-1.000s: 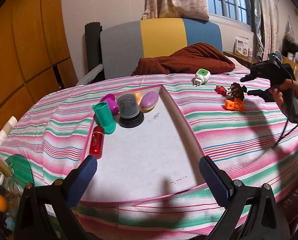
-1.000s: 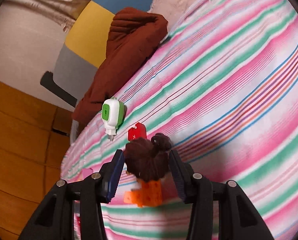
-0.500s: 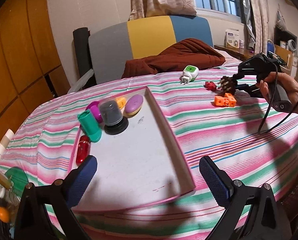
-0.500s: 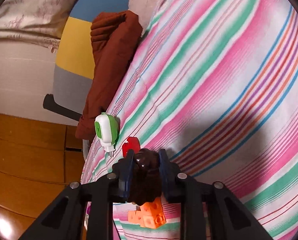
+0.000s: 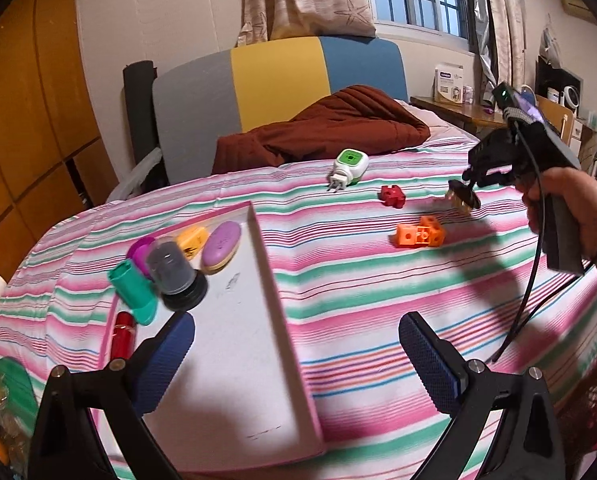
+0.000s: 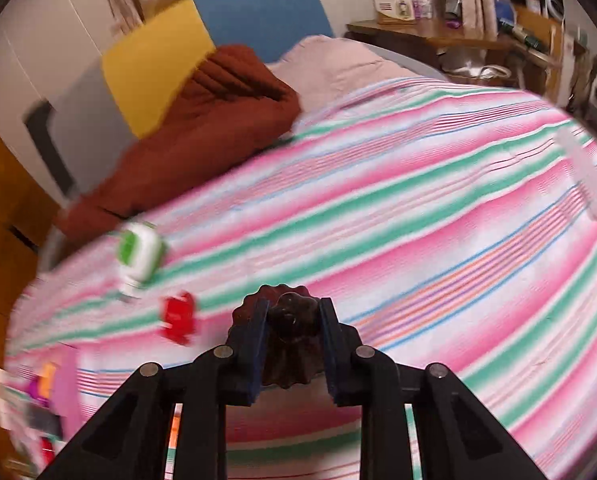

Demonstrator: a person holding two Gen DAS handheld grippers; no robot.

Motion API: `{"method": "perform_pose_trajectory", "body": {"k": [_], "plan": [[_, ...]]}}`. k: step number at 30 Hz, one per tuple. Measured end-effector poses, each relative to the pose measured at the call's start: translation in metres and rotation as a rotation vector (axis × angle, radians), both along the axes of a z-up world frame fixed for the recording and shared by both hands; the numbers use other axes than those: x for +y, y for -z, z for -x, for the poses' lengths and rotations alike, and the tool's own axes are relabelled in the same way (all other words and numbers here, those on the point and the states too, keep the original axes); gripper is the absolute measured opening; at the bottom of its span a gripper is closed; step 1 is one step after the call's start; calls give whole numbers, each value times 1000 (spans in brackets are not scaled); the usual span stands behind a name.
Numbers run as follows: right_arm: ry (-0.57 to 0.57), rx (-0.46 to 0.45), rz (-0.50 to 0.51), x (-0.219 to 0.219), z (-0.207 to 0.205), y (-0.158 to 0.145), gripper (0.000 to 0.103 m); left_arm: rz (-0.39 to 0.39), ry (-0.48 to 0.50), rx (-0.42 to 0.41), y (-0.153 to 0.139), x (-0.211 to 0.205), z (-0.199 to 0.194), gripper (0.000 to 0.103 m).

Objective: Organize rigid objects
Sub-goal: 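Lift the brown flower-shaped toy with the right tool, then grasp the orange cube stack with the left tool while the right holds the brown toy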

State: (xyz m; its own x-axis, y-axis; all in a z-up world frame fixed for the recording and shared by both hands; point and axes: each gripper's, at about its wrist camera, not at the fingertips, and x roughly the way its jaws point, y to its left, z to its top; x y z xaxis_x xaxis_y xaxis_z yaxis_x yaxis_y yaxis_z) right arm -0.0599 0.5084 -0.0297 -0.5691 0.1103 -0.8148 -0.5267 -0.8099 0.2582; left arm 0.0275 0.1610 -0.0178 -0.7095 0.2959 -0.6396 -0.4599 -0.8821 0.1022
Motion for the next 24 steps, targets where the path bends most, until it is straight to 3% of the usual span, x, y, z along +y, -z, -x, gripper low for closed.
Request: {"method": "perform_pose_trajectory", "body": {"k": [7, 11, 16, 20, 24], "plan": [[-37, 21, 79, 2, 8, 8, 28, 7, 19, -69, 7, 22, 14, 103], [-58, -10, 26, -5, 11, 6, 35, 2, 25, -91, 8, 31, 19, 103], [-67, -9, -3, -9, 11, 4, 34, -7, 29, -103, 8, 40, 25, 103], [-86, -15, -58, -16, 11, 0, 26, 2, 33, -106, 10, 50, 31, 103], [-99, -8, -55, -16, 13, -1, 24, 6, 41, -118, 13, 61, 40, 103]]}}
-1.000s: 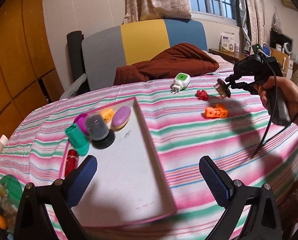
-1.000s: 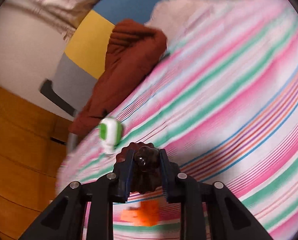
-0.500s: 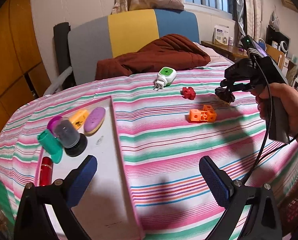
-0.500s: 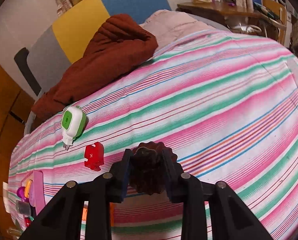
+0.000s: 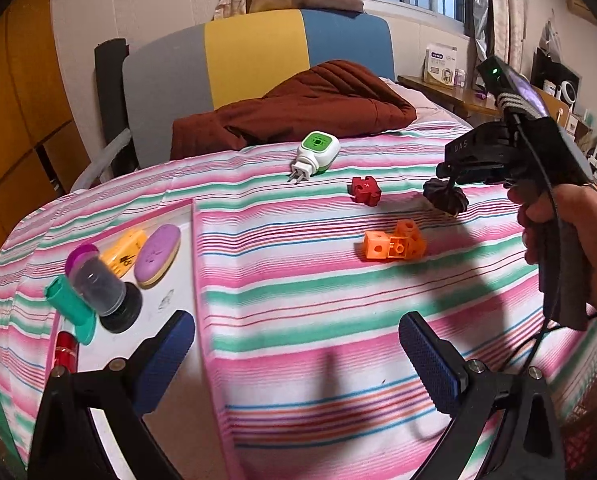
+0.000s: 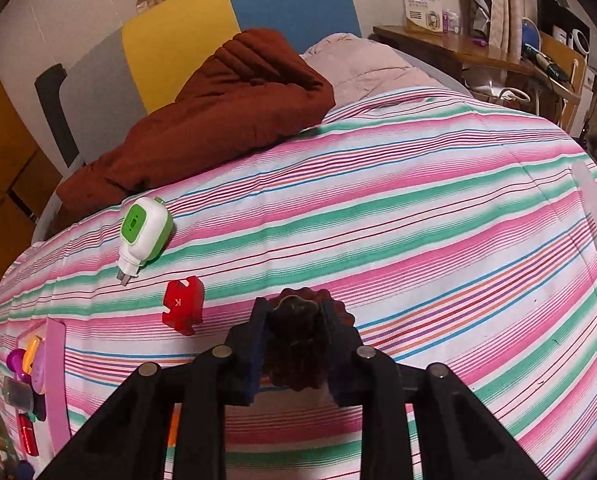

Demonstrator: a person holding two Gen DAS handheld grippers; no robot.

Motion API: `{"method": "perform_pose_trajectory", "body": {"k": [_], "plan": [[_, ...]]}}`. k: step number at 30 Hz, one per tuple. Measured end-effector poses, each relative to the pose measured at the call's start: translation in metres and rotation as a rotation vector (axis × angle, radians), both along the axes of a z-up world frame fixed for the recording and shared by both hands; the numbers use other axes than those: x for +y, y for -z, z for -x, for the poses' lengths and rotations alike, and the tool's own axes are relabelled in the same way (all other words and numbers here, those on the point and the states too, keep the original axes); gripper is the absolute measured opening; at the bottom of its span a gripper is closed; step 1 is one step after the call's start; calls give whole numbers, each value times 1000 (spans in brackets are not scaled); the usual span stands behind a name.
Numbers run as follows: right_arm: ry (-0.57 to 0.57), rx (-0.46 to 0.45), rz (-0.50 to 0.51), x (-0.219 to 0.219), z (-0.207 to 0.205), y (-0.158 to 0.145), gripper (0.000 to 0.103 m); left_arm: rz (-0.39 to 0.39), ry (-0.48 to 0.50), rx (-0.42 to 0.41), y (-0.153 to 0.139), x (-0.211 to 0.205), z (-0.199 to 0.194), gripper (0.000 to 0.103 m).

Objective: Organize rigid objects
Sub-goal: 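Grasp the orange cube stack with the left tool while the right holds the brown toy, then carry the orange cubes into the tray and open the left tool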

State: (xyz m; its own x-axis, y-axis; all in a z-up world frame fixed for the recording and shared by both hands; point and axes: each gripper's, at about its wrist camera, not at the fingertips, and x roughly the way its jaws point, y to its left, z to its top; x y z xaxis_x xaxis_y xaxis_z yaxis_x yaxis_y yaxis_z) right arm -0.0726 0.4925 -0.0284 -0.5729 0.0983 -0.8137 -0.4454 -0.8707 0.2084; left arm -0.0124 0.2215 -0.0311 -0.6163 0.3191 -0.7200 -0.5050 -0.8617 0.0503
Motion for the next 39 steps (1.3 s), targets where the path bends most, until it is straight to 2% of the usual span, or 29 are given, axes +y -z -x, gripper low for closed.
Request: {"method": "perform_pose_trajectory", "body": {"k": [9, 16, 21, 28, 31, 32, 33, 35, 37, 39], "plan": [[26, 5, 52, 8, -3, -1, 24, 15, 25, -53, 14, 44, 33, 103], [55, 6, 174, 19, -10, 2, 33, 47, 40, -112, 34, 83, 56, 103], [113, 57, 221, 34, -23, -4, 35, -1, 48, -172, 45, 100, 67, 103], [172, 64, 244, 45, -34, -5, 36, 22, 68, -141, 54, 118, 66, 103], [133, 71, 242, 39, -31, -6, 36, -10, 58, -144, 58, 112, 69, 92], [116, 62, 230, 35, -28, -6, 36, -27, 55, -141, 56, 109, 70, 86], [98, 49, 217, 31, -25, -5, 36, -48, 55, -143, 54, 106, 70, 74], [68, 24, 190, 24, -19, -4, 36, -68, 49, -140, 53, 99, 72, 61], [45, 0, 151, 17, -15, -2, 36, -114, 56, -154, 52, 91, 74, 61], [30, -23, 100, 12, -12, 0, 36, -129, 50, -154, 52, 85, 74, 61]]}}
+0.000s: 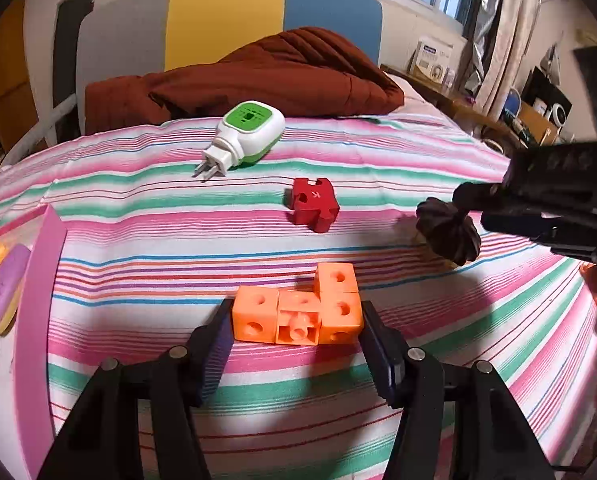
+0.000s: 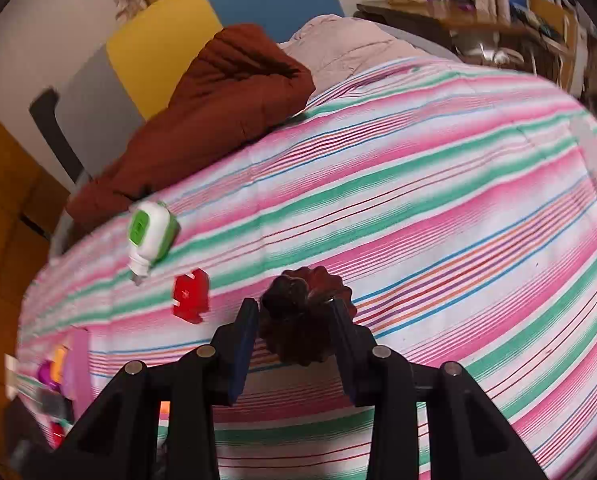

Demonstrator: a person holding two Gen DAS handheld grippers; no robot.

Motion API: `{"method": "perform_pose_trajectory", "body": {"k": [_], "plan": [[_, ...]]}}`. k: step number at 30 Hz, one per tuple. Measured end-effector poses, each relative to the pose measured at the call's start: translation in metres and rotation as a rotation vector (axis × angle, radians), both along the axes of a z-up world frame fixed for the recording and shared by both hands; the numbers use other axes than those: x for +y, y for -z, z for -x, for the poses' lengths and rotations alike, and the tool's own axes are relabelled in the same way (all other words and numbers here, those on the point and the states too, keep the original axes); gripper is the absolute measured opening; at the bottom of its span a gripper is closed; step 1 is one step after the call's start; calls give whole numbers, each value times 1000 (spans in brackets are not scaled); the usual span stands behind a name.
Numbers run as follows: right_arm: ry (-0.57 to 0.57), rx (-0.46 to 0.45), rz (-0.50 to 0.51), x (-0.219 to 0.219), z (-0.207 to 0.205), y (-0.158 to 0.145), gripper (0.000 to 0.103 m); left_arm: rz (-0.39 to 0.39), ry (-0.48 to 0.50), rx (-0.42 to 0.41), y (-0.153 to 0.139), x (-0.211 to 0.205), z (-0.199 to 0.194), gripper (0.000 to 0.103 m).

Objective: Organize rigid objects
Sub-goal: 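Carry the orange cubes into the tray and open the left tool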

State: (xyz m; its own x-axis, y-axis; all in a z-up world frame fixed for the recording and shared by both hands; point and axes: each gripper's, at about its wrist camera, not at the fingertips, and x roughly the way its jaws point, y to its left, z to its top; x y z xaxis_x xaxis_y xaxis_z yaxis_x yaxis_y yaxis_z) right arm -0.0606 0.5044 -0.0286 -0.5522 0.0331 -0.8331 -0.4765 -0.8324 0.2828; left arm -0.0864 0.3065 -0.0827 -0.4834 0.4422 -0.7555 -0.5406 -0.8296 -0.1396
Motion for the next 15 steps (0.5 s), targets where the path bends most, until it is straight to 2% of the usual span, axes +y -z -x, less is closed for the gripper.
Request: {"method": "perform_pose_trajectory", "body": {"k": [3, 8, 15], "plan": [[-13, -9, -55, -5, 5, 3, 35, -23, -19, -2, -1, -8, 0, 60], [-36, 21, -107, -10, 9, 0, 24, -77, -47, -25, -1, -28, -1, 60], [-61, 45, -75, -11, 10, -2, 23, -123, -85, -60, -5, -61, -14, 60]]}}
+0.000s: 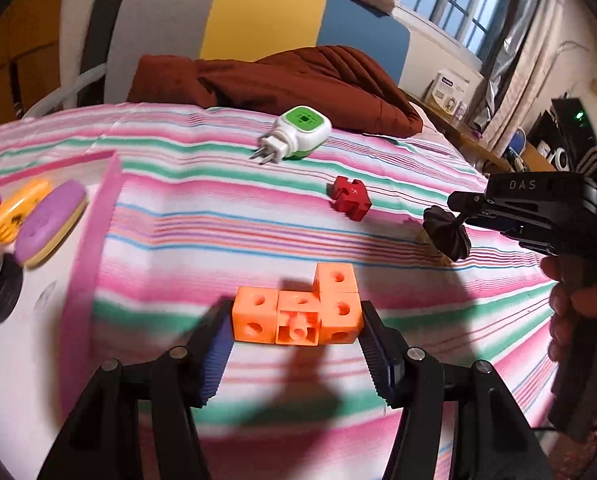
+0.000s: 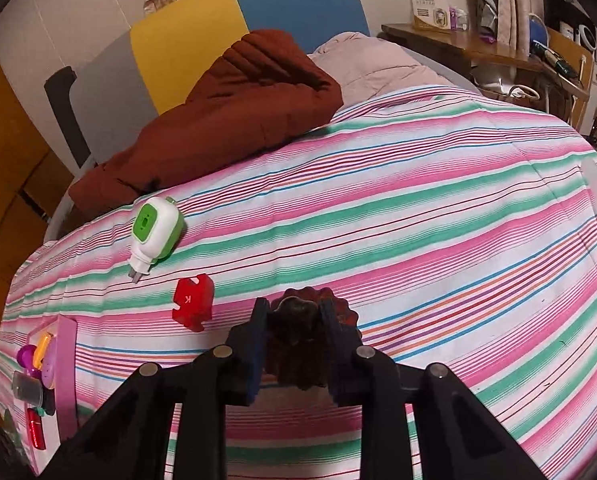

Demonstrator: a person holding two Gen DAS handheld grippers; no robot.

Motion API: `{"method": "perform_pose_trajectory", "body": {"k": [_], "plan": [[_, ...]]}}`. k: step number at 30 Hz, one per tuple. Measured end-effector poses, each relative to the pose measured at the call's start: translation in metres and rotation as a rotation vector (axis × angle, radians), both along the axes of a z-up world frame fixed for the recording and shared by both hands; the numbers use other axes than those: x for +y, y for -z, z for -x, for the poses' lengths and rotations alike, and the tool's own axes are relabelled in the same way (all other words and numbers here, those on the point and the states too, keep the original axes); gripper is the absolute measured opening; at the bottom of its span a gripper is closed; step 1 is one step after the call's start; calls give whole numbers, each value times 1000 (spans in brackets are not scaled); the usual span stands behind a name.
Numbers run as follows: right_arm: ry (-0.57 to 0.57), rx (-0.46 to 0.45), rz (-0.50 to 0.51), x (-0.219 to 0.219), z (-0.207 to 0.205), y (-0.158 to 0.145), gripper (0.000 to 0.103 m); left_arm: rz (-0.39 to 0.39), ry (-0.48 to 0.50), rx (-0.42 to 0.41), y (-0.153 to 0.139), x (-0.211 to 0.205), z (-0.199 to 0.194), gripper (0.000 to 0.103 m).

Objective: Organize rigid objects
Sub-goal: 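Carry the orange cubes into the tray and open the left tool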

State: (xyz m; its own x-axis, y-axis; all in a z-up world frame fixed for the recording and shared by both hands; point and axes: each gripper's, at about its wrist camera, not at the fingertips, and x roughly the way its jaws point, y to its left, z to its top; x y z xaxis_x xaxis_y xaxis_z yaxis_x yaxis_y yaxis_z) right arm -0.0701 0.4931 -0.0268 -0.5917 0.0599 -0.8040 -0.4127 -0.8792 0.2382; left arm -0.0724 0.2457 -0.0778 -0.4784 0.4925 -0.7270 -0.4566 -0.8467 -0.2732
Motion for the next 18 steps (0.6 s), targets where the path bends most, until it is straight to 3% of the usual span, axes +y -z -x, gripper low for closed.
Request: {"method": "perform_pose_trajectory", "body": {"k": [6, 18], "plan": [[-32, 29, -13, -7, -1, -5, 24, -42, -23, -20, -9, -26, -13, 60], [-41, 61, 74, -6, -5, -6, 23, -80, -44, 62, -47, -80, -48, 60]]}}
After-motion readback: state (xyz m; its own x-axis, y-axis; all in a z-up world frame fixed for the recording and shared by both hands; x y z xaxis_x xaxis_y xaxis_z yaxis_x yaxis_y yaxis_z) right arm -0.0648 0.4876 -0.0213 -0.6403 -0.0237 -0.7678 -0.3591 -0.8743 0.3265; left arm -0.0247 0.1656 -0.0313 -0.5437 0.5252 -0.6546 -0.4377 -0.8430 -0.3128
